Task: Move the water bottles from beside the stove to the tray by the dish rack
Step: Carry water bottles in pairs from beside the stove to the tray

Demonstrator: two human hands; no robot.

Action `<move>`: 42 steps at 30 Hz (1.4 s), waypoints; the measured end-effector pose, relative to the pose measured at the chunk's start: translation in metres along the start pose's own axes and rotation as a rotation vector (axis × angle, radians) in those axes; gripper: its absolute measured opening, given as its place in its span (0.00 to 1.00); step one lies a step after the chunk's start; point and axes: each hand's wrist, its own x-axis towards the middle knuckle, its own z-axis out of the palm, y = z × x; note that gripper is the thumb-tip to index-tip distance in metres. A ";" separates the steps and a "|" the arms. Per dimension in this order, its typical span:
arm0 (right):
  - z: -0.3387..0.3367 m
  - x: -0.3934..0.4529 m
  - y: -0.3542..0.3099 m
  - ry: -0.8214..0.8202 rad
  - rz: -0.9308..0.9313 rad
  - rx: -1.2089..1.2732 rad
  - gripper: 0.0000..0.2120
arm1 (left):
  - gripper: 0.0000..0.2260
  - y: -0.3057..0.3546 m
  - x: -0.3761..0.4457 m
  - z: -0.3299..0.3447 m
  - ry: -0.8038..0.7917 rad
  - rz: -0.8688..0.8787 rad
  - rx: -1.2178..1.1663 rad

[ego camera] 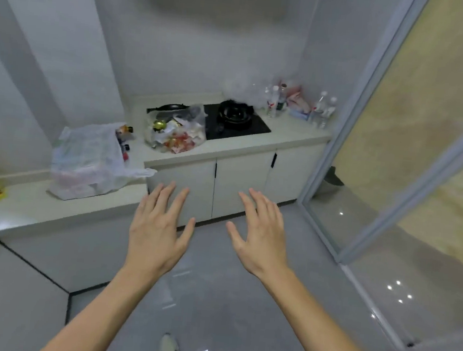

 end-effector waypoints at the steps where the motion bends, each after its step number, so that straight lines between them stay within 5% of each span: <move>1: 0.001 0.014 0.011 0.006 0.016 -0.010 0.33 | 0.29 0.004 0.020 0.011 -0.005 0.019 -0.016; 21: 0.029 0.324 0.182 0.124 0.318 -0.083 0.32 | 0.29 0.063 0.430 0.179 -0.072 0.352 -0.232; 42: 0.020 0.619 0.517 0.057 0.427 -0.041 0.34 | 0.29 0.270 0.764 0.390 -0.185 0.403 -0.171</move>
